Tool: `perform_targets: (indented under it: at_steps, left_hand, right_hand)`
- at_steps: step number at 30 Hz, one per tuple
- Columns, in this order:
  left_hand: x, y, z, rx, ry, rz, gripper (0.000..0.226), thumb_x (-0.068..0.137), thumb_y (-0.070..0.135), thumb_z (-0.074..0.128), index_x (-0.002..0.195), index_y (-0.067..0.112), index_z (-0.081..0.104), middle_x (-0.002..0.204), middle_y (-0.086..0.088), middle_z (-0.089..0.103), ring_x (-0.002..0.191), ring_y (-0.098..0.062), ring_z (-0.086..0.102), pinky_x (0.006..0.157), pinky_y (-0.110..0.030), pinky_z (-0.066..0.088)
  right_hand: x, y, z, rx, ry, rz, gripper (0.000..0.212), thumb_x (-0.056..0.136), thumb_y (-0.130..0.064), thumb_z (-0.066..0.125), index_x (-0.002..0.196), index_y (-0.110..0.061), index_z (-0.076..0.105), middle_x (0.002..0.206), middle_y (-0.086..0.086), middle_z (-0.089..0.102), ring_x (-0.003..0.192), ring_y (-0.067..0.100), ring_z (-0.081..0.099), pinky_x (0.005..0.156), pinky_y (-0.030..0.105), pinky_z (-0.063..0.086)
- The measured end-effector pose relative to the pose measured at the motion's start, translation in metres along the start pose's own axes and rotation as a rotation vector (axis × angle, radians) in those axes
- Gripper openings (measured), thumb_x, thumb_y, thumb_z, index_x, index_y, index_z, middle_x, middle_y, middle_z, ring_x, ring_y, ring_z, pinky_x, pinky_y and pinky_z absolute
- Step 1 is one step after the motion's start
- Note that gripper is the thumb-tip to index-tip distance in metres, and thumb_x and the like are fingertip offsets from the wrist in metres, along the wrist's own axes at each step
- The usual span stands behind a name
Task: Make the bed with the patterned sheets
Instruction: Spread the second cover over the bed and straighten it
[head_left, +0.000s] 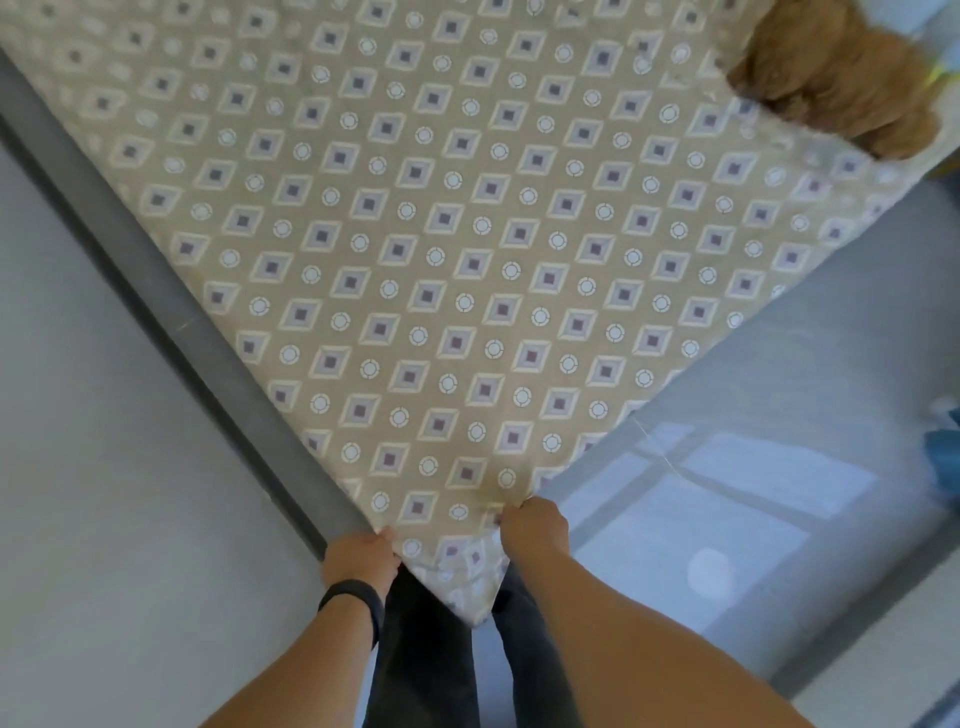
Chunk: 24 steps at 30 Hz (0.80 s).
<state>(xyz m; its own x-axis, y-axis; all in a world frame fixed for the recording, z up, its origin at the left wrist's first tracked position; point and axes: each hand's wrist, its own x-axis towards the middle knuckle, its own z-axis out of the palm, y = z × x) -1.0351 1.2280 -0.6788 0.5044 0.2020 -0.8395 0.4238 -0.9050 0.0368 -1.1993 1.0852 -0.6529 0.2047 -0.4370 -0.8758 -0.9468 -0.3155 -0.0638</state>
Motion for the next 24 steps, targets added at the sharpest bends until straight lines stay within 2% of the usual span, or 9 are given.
perform_targets:
  at_steps: [2, 4, 6, 10, 13, 17, 20, 22, 24]
  left_hand:
    - [0.005, -0.012, -0.007, 0.078, 0.007, 0.015, 0.034, 0.091, 0.028, 0.068, 0.065, 0.005, 0.067, 0.064, -0.012, 0.072, 0.072, -0.036, 0.072, 0.08, -0.046, 0.061]
    - [0.017, -0.027, -0.014, 0.122, 0.018, -0.004, 0.028, 0.084, 0.033, 0.064, 0.071, 0.008, 0.069, 0.067, -0.011, 0.072, 0.071, -0.034, 0.072, 0.078, -0.048, 0.062]
    - [0.032, -0.041, -0.018, 0.124, 0.043, -0.013, 0.027, 0.075, 0.035, 0.061, 0.077, 0.009, 0.069, 0.07, -0.012, 0.072, 0.071, -0.034, 0.072, 0.076, -0.048, 0.063]
    - [0.032, -0.04, -0.022, 0.069, 0.033, -0.024, 0.025, 0.076, 0.031, 0.063, 0.079, 0.007, 0.067, 0.078, -0.018, 0.071, 0.078, -0.039, 0.072, 0.079, -0.051, 0.062]
    - [0.022, -0.028, -0.024, 0.082, -0.01, -0.013, 0.02, 0.085, 0.024, 0.066, 0.08, 0.004, 0.068, 0.078, -0.019, 0.071, 0.079, -0.038, 0.072, 0.08, -0.053, 0.062]
    - [-0.009, 0.001, -0.031, 0.143, -0.146, 0.019, 0.025, 0.087, 0.027, 0.07, 0.089, 0.002, 0.064, 0.071, -0.013, 0.06, 0.068, -0.029, 0.059, 0.076, -0.042, 0.059]
    - [-0.069, 0.029, -0.047, 0.256, -0.199, 0.087, 0.025, 0.089, 0.028, 0.067, 0.096, 0.005, 0.059, 0.08, -0.018, 0.061, 0.071, -0.03, 0.061, 0.065, -0.033, 0.046]
    - [-0.114, 0.055, -0.057, 0.345, -0.231, 0.154, 0.023, 0.095, 0.028, 0.06, 0.089, 0.008, 0.05, 0.082, -0.012, 0.059, 0.071, -0.028, 0.059, 0.063, -0.031, 0.043]
    - [-0.168, 0.097, -0.069, 0.4, -0.236, 0.29, 0.027, 0.098, 0.029, 0.056, 0.088, 0.01, 0.04, 0.078, -0.005, 0.056, 0.06, -0.02, 0.051, 0.057, -0.027, 0.04]
  right_hand:
    - [-0.013, -0.01, 0.002, -0.048, -0.022, -0.096, 0.027, 0.1, -0.018, 0.046, 0.116, -0.01, 0.066, 0.093, -0.001, 0.061, 0.08, 0.011, 0.056, 0.067, 0.02, 0.043]
    - [-0.027, -0.025, -0.002, 0.27, -0.04, 0.034, 0.032, 0.101, -0.006, 0.043, 0.127, -0.007, 0.063, 0.119, 0.011, 0.063, 0.11, 0.025, 0.06, 0.086, 0.03, 0.05]
    - [-0.031, -0.033, 0.0, 0.376, -0.13, 0.102, 0.031, 0.101, -0.003, 0.045, 0.125, -0.007, 0.065, 0.124, 0.014, 0.065, 0.117, 0.03, 0.059, 0.092, 0.035, 0.051]
    - [-0.025, -0.036, 0.003, 0.459, -0.194, 0.204, 0.026, 0.096, 0.0, 0.054, 0.117, -0.005, 0.068, 0.112, 0.011, 0.069, 0.102, 0.029, 0.062, 0.076, 0.033, 0.047]
    - [-0.024, -0.036, -0.001, 0.447, -0.222, 0.175, 0.026, 0.095, 0.0, 0.058, 0.118, -0.006, 0.068, 0.088, 0.006, 0.062, 0.099, 0.028, 0.059, 0.073, 0.031, 0.043]
    - [-0.039, -0.038, -0.019, 0.508, -0.139, 0.165, 0.027, 0.097, -0.005, 0.052, 0.121, -0.005, 0.064, 0.117, 0.011, 0.064, 0.11, 0.029, 0.061, 0.077, 0.033, 0.044]
    - [-0.073, -0.04, -0.058, 0.359, -0.063, 0.163, 0.026, 0.099, -0.031, 0.046, 0.109, -0.014, 0.062, 0.103, 0.002, 0.064, 0.088, 0.022, 0.06, 0.072, 0.031, 0.043]
    - [-0.095, -0.041, -0.091, 0.357, -0.015, 0.146, 0.026, 0.101, -0.034, 0.044, 0.104, -0.015, 0.061, 0.084, -0.003, 0.056, 0.07, 0.015, 0.052, 0.063, 0.03, 0.041]
    - [-0.135, -0.038, -0.154, 0.4, 0.075, 0.118, 0.027, 0.101, -0.032, 0.045, 0.105, -0.011, 0.062, 0.081, -0.005, 0.053, 0.067, 0.015, 0.05, 0.062, 0.03, 0.041]
